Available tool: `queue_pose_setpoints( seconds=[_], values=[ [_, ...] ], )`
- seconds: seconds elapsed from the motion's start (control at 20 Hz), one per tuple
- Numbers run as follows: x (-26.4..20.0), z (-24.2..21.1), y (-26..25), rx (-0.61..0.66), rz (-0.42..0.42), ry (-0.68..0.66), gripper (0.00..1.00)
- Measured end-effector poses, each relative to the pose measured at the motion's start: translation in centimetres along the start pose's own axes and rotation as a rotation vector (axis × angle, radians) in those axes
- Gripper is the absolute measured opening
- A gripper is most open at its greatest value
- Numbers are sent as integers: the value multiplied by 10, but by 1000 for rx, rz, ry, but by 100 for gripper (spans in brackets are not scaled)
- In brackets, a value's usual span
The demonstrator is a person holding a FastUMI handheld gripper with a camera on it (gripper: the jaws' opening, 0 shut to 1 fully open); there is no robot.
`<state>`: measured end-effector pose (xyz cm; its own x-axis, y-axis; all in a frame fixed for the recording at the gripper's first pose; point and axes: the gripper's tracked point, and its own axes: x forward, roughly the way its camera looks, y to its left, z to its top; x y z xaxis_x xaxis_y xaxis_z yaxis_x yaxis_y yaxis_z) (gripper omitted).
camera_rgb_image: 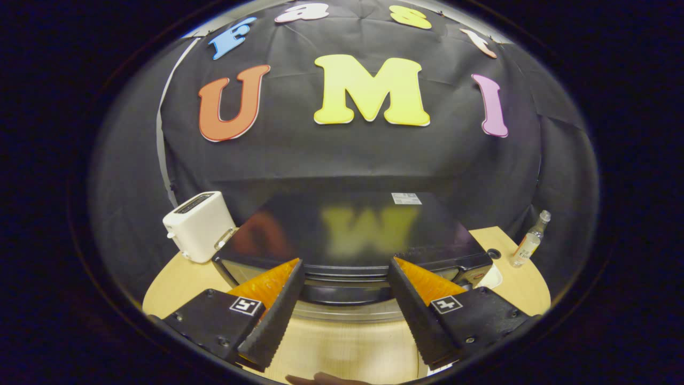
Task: Open the toaster oven, put the food inside, and close the toaster oven door.
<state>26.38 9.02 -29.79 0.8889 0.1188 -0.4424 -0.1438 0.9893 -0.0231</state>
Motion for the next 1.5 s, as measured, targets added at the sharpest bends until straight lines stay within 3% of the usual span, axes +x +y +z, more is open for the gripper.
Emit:
queue_pose_setpoints(
  seconds=[0.45, 0.95, 1.3, 1.5],
  values=[
    [-41, -33, 1, -46, 5, -99, 100],
    [-85, -104, 3, -80, -29, 36, 100],
    [-94, -139, 2, -81, -29, 43, 100],
    [-94, -178, 3, -60, -14, 118, 100]
  ],
)
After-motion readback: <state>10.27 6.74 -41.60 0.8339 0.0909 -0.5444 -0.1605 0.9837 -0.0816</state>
